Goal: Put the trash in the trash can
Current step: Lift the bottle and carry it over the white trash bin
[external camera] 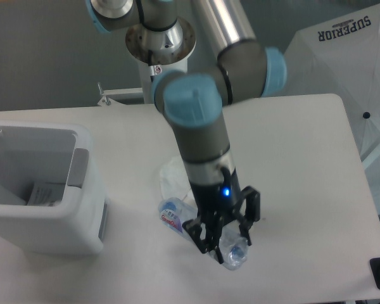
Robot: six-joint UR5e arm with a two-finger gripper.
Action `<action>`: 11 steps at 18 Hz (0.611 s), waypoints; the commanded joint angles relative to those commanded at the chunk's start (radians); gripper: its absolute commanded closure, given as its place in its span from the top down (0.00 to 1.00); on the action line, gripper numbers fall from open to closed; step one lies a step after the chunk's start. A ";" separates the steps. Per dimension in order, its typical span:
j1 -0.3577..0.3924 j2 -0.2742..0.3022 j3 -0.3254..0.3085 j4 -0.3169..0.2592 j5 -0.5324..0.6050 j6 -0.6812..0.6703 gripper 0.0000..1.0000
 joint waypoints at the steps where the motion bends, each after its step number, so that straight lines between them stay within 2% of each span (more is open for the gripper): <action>1: 0.000 0.020 0.008 0.021 -0.002 -0.005 0.64; 3: -0.005 0.063 0.011 0.051 -0.006 -0.006 0.64; 5: -0.018 0.100 0.009 0.051 -0.032 -0.014 0.64; 7: -0.029 0.112 0.029 0.058 -0.046 -0.028 0.64; 11: -0.129 0.131 0.019 0.060 -0.049 -0.037 0.64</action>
